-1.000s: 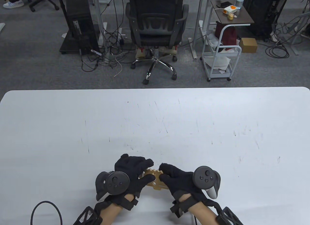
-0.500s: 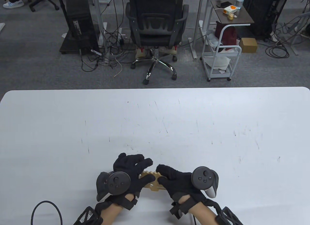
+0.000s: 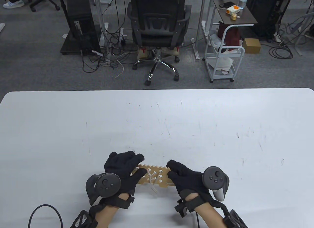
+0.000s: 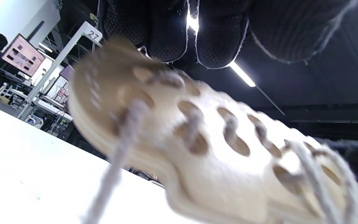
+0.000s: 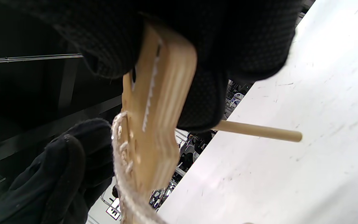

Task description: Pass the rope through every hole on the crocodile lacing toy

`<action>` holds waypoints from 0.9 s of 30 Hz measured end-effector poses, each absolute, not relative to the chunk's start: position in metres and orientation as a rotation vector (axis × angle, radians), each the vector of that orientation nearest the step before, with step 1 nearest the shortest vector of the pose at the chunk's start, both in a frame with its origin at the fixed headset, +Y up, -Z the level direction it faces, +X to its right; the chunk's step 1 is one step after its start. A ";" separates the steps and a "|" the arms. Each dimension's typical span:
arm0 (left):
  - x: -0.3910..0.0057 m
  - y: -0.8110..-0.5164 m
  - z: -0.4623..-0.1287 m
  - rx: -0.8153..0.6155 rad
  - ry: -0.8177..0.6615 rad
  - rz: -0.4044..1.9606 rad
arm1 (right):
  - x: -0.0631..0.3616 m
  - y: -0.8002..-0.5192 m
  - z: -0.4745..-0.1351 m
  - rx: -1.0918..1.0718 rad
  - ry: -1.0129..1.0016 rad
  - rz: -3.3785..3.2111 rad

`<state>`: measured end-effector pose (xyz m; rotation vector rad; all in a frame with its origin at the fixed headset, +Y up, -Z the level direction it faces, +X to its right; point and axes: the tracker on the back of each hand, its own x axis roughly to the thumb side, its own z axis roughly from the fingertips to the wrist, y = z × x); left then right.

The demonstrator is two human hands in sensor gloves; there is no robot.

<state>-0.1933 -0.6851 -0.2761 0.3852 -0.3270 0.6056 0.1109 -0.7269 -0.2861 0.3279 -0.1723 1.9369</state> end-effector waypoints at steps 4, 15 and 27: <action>-0.207 -0.682 -0.279 0.413 -0.273 0.620 | 0.116 -0.729 -0.288 0.293 -0.173 1.923; -0.246 -0.703 -0.306 0.297 -0.112 0.647 | 0.122 -0.728 -0.290 0.274 -0.161 1.856; -0.235 -0.726 -0.321 0.095 -0.212 0.637 | 0.121 -0.727 -0.290 0.317 -0.109 1.717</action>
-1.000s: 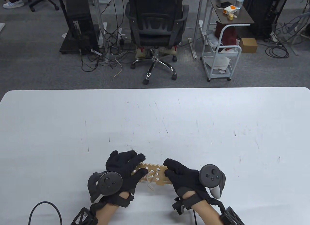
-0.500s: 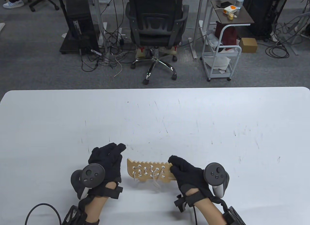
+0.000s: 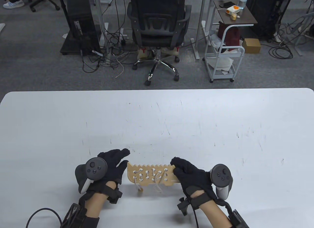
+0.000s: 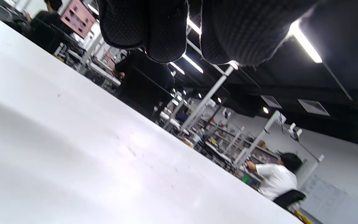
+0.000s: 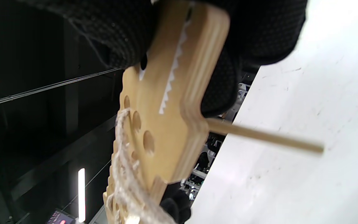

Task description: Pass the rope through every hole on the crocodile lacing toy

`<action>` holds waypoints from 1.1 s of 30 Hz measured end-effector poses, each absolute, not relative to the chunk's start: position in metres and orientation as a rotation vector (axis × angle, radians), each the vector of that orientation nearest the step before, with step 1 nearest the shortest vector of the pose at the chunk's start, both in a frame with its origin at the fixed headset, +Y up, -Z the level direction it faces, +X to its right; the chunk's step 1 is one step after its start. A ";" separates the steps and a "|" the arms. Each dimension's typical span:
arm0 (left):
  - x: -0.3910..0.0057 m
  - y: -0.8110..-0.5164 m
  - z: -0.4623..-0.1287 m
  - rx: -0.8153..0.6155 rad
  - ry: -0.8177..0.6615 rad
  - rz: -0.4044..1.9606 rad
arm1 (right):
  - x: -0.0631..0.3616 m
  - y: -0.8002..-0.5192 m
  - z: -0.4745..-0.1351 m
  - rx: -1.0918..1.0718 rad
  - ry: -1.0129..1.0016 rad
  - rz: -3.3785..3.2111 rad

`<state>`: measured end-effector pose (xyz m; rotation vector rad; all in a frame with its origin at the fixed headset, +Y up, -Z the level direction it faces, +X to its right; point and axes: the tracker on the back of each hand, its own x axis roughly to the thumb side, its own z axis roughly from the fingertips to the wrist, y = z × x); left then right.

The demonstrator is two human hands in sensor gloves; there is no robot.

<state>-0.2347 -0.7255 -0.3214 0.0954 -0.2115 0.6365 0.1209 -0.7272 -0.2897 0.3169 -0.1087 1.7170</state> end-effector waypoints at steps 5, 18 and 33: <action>-0.220 -0.731 -0.321 0.014 -0.313 0.613 | 0.117 -0.727 -0.289 0.344 -0.074 1.662; -0.185 -0.741 -0.311 -0.205 -0.513 0.775 | 0.108 -0.728 -0.285 0.360 -0.005 1.581; -0.159 -0.743 -0.298 -0.290 -0.616 0.896 | 0.097 -0.729 -0.280 0.361 0.095 1.436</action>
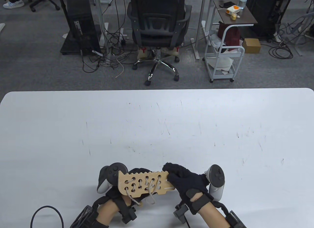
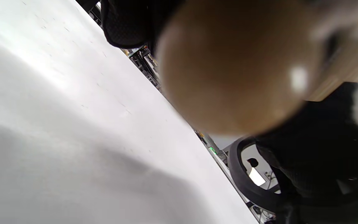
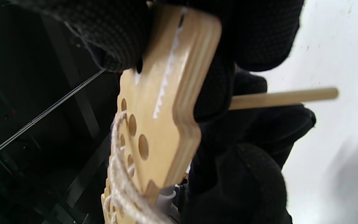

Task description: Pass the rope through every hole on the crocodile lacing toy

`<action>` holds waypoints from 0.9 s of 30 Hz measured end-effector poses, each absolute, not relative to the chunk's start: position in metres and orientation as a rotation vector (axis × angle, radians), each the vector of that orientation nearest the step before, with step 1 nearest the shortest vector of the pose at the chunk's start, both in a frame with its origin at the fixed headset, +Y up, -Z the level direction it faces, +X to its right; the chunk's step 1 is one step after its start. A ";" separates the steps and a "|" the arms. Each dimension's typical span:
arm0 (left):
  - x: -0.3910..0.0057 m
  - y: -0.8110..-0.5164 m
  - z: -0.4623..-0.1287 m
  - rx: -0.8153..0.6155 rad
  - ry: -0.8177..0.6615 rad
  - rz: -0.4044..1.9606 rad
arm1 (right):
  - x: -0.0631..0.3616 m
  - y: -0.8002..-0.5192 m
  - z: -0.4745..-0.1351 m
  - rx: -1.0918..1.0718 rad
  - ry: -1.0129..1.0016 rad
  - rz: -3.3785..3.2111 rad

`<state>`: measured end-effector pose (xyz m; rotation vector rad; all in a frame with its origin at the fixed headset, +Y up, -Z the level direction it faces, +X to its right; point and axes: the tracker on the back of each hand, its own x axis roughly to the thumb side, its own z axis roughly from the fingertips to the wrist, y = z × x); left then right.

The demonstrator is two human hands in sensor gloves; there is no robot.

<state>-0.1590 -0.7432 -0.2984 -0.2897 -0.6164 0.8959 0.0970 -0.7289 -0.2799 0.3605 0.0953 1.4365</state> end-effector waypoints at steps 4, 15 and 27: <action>-0.153 -0.742 -0.296 -0.286 -0.634 0.922 | 0.093 -0.730 -0.279 0.371 0.128 1.425; -0.165 -0.739 -0.300 -0.208 -0.567 0.962 | 0.096 -0.731 -0.281 0.357 0.120 1.443; -0.193 -0.732 -0.309 -0.105 -0.452 1.003 | 0.108 -0.733 -0.287 0.307 0.070 1.461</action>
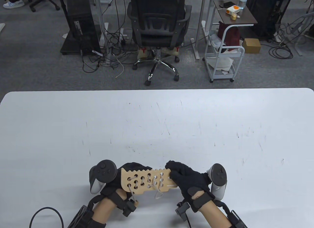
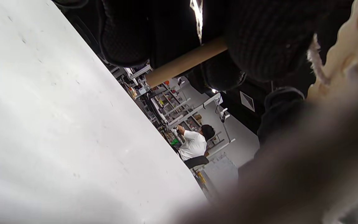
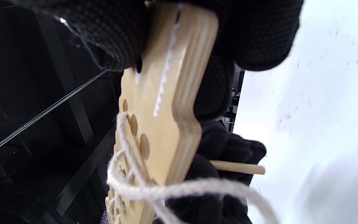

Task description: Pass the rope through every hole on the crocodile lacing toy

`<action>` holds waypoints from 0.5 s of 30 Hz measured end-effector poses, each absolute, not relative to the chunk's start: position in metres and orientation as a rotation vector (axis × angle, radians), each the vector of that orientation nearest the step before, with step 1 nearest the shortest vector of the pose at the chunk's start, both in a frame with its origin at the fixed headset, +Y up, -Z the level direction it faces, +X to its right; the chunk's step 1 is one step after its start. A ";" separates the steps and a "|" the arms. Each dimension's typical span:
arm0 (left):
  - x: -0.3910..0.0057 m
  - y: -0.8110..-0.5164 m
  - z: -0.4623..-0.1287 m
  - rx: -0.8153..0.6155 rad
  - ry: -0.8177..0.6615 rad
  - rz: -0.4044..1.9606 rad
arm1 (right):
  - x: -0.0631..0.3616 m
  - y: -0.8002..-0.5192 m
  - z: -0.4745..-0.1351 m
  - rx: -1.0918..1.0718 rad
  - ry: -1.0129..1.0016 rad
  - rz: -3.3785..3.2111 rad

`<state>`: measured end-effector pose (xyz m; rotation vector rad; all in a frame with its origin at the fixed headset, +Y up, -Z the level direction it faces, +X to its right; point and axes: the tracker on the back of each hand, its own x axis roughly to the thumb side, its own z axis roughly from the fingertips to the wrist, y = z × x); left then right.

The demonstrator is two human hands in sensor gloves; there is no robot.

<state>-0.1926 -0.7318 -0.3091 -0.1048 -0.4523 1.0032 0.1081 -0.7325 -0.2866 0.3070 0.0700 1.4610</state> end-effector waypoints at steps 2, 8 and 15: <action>-0.197 -0.731 -0.310 -0.091 -0.435 1.005 | 0.110 -0.733 -0.288 0.299 0.064 1.463; -0.210 -0.728 -0.313 -0.056 -0.390 1.026 | 0.115 -0.735 -0.291 0.278 0.052 1.469; -0.221 -0.727 -0.317 -0.032 -0.347 1.049 | 0.120 -0.737 -0.294 0.253 0.041 1.472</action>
